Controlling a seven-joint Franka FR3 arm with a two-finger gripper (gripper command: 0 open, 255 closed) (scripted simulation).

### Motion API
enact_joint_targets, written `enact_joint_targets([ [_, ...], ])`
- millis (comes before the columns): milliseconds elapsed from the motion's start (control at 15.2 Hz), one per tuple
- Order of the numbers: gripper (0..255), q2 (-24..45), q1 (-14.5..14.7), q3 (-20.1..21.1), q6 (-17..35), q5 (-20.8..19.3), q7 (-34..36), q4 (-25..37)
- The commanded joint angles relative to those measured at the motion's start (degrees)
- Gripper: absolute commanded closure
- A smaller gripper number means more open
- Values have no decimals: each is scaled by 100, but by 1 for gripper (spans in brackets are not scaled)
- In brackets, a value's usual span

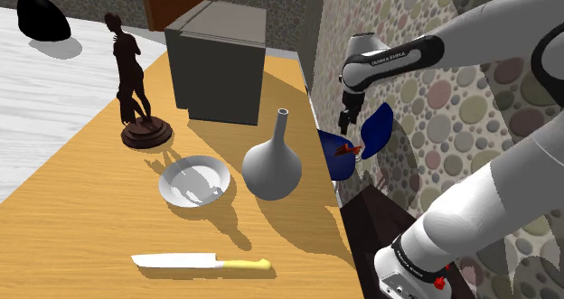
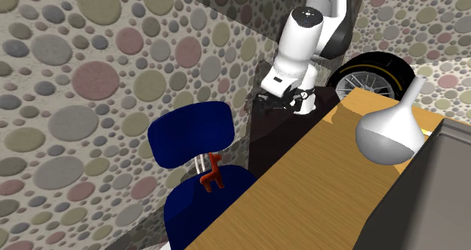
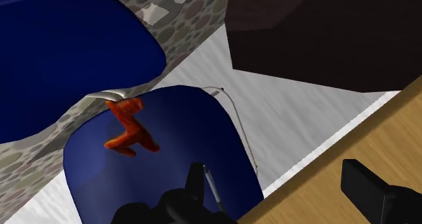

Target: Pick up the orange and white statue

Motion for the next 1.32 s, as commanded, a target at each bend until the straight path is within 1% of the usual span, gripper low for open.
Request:
enact_joint_targets([
  [0, 0, 364, -63, -79, 107, -117, -158, 148],
  [330, 0, 1392, -235, -258, 457, -374, -511, 576],
  [660, 0, 2446, -425, -396, 722, -599, -828, 1146],
  [1254, 0, 4375, -814, -575, 931, -942, -1334, 2542],
])
